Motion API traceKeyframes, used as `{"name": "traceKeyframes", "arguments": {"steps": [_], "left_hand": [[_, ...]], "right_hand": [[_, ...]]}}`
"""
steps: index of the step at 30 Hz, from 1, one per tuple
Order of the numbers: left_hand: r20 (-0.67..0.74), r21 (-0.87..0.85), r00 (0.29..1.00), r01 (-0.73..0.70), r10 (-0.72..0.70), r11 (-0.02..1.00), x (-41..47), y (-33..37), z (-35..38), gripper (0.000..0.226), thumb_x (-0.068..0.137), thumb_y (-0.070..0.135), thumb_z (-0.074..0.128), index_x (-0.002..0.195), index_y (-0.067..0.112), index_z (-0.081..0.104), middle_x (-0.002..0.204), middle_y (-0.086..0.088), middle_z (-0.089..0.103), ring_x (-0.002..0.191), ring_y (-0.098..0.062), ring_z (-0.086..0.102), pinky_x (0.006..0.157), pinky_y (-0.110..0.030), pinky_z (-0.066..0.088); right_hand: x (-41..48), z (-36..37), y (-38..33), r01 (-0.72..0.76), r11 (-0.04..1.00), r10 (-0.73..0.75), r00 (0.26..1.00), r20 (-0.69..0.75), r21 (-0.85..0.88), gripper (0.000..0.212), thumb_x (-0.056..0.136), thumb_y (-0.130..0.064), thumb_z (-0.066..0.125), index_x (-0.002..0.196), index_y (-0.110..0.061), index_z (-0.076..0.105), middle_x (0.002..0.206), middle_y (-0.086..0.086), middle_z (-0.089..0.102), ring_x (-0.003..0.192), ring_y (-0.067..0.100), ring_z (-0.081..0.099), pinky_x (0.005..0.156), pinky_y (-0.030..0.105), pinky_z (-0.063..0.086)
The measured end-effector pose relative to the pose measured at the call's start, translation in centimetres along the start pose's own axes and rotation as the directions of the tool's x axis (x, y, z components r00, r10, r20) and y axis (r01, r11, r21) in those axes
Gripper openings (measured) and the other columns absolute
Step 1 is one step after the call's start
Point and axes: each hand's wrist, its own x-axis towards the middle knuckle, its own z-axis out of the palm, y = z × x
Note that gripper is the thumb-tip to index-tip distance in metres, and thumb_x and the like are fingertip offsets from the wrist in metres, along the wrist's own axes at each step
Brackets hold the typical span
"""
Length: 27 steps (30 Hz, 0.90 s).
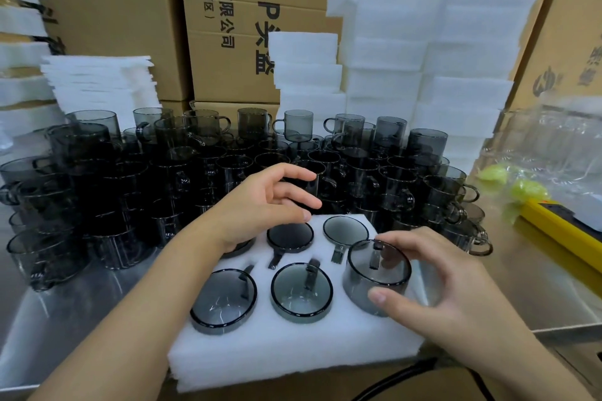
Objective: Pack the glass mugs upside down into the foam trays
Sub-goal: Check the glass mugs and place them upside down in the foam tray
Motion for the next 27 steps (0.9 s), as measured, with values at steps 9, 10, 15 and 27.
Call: {"name": "traceKeyframes", "arguments": {"steps": [9,10,15,27], "left_hand": [[-0.007,-0.004,1.0,0.006,-0.006,1.0,0.0,0.1,0.1,0.045,0.07,0.015,0.067,0.113,0.024,0.058,0.097,-0.002,0.074,0.081,-0.008,0.066,0.072,-0.019,0.05],[-0.007,-0.006,1.0,0.004,-0.004,1.0,0.0,0.1,0.1,0.044,0.07,0.015,0.066,0.112,0.024,0.058,0.097,-0.002,0.074,0.081,-0.008,0.066,0.072,-0.019,0.05],[-0.004,-0.001,1.0,-0.002,0.002,1.0,0.0,0.2,0.1,0.044,0.07,0.015,0.066,0.112,0.025,0.057,0.096,-0.001,0.075,0.081,-0.009,0.064,0.072,-0.021,0.05],[0.001,0.021,1.0,-0.004,0.004,1.0,-0.1,0.4,0.1,0.042,0.071,0.018,0.065,0.112,0.025,0.058,0.097,0.001,0.075,0.083,-0.004,0.065,0.069,-0.018,0.048]], "right_hand": [[0.6,-0.8,-0.9,-0.055,0.967,0.079,0.993,0.088,-0.248,0.053,0.05,-0.085,0.05,0.095,-0.057,0.048,0.112,-0.043,0.041,0.104,-0.019,0.042,0.08,0.001,0.034],[0.7,-1.0,-1.0,-0.068,0.969,0.096,0.989,0.109,-0.238,0.054,0.051,-0.084,0.052,0.096,-0.056,0.05,0.111,-0.043,0.042,0.104,-0.019,0.043,0.079,0.002,0.035],[0.4,-1.2,-1.3,-0.091,0.95,0.132,0.984,0.121,-0.298,0.06,0.046,-0.079,0.044,0.098,-0.052,0.052,0.111,-0.032,0.041,0.099,-0.01,0.048,0.075,0.01,0.04],[1.0,-2.0,-1.9,-0.063,0.926,0.16,0.958,0.238,-0.371,0.083,0.039,-0.1,0.031,0.104,-0.054,0.055,0.112,-0.035,0.036,0.096,-0.012,0.047,0.074,0.011,0.04]]}}
